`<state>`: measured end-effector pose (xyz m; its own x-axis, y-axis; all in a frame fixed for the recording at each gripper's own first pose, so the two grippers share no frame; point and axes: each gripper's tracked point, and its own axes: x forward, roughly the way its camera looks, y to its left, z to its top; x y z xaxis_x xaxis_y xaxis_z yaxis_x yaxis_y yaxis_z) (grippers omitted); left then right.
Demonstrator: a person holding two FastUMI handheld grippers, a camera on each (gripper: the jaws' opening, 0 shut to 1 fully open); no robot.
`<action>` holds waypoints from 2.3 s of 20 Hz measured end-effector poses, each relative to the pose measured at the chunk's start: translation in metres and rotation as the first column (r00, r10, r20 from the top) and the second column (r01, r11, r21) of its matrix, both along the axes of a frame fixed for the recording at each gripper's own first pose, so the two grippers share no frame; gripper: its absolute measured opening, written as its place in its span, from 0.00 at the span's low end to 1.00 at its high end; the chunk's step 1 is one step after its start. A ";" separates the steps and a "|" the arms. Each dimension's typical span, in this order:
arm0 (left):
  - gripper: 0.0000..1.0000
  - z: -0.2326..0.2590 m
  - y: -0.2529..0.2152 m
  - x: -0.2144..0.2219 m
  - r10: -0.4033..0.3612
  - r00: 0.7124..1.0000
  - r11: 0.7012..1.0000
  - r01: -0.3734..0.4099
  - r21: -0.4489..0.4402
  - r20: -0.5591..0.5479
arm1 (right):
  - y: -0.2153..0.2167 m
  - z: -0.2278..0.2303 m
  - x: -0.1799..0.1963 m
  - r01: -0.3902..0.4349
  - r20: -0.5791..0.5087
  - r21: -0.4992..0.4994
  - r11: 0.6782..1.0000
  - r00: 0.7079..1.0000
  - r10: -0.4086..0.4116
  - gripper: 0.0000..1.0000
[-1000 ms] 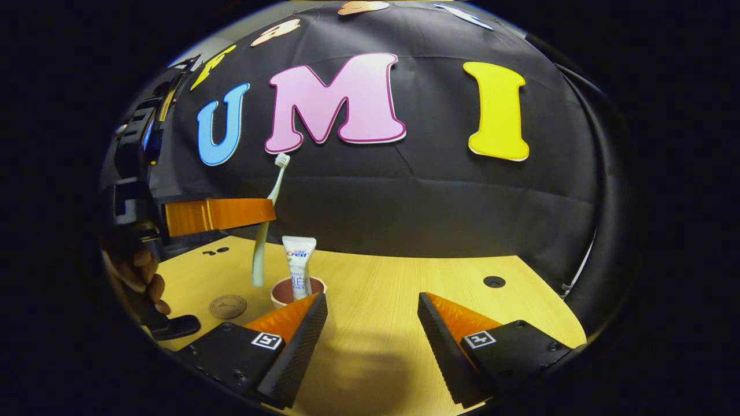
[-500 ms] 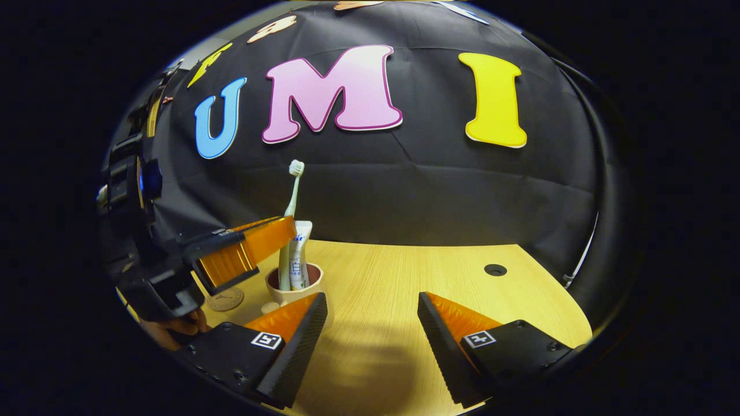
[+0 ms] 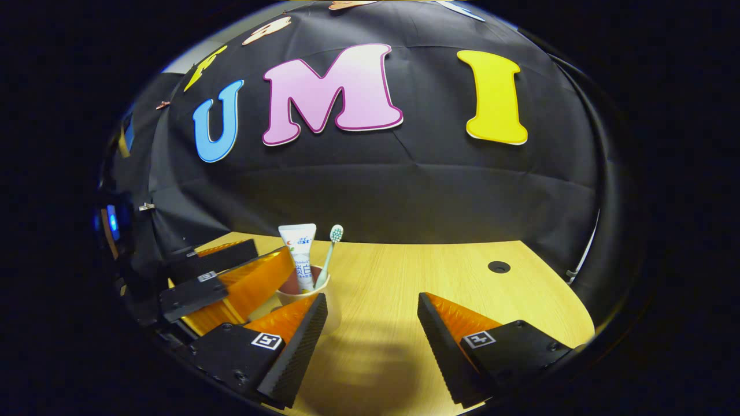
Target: Put the toothbrush and toothpaste on the desktop into the cup, then pick up the cup and place it on the coaster on the desktop.
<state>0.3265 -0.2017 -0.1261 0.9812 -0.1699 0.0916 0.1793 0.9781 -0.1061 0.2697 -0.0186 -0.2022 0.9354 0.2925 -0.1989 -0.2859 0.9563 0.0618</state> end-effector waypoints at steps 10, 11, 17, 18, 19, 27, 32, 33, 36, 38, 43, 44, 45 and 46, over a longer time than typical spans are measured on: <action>0.98 -0.036 0.113 -0.120 0.155 0.971 0.988 -0.151 0.036 -0.182 | 0.061 0.003 -0.006 -0.100 -0.144 -0.035 0.994 0.985 0.094 0.96; 0.98 -0.038 0.124 -0.131 0.170 0.966 0.985 -0.164 0.044 -0.197 | 0.066 0.002 -0.007 -0.113 -0.160 -0.055 0.992 0.982 0.103 0.96; 0.98 -0.050 0.176 -0.184 0.237 0.930 0.972 -0.227 0.067 -0.281 | 0.089 -0.015 -0.016 -0.205 -0.324 -0.173 0.963 0.936 0.141 0.97; 0.98 -0.049 0.183 -0.189 0.246 0.926 0.969 -0.236 0.069 -0.287 | 0.091 -0.018 -0.015 -0.217 -0.353 -0.187 0.958 0.925 0.140 0.96; 0.98 -0.045 0.190 -0.194 0.256 0.922 0.967 -0.247 0.068 -0.290 | 0.091 -0.021 -0.015 -0.229 -0.388 -0.198 0.953 0.911 0.139 0.96; 0.98 -0.038 0.227 -0.215 0.282 0.909 0.959 -0.268 0.089 -0.307 | 0.098 -0.051 -0.003 -0.311 -0.635 -0.226 0.923 0.765 0.102 0.98; 0.98 -0.051 0.238 -0.224 0.282 0.897 0.959 -0.257 0.117 -0.341 | 0.103 -0.081 -0.004 -0.297 -0.765 -0.181 0.938 0.642 0.056 0.96; 0.98 -0.054 0.239 -0.227 0.282 0.894 0.959 -0.257 0.118 -0.348 | 0.108 -0.084 -0.005 -0.293 -0.785 -0.158 0.943 0.617 0.060 0.97; 0.98 -0.063 0.240 -0.229 0.272 0.885 0.962 -0.253 0.100 -0.379 | 0.114 -0.093 0.002 -0.253 -0.821 -0.128 0.959 0.570 0.041 0.96; 0.98 -0.067 0.239 -0.229 0.265 0.881 0.964 -0.251 0.087 -0.393 | 0.110 -0.096 0.008 -0.231 -0.825 -0.138 0.963 0.564 0.017 0.96; 0.98 -0.077 0.234 -0.228 0.247 0.877 0.969 -0.236 0.077 -0.413 | 0.103 -0.104 0.013 -0.226 -0.829 -0.178 0.958 0.559 -0.022 0.79; 0.98 -0.078 0.233 -0.227 0.244 0.876 0.969 -0.234 0.076 -0.416 | 0.101 -0.107 0.014 -0.222 -0.827 -0.186 0.957 0.561 -0.031 0.75; 0.98 -0.078 0.233 -0.227 0.241 0.875 0.970 -0.232 0.074 -0.420 | 0.100 -0.108 0.014 -0.218 -0.829 -0.180 0.959 0.558 -0.029 0.74; 0.98 -0.078 0.233 -0.226 0.240 0.874 0.970 -0.231 0.074 -0.421 | 0.100 -0.108 0.014 -0.218 -0.832 -0.178 0.960 0.553 -0.029 0.72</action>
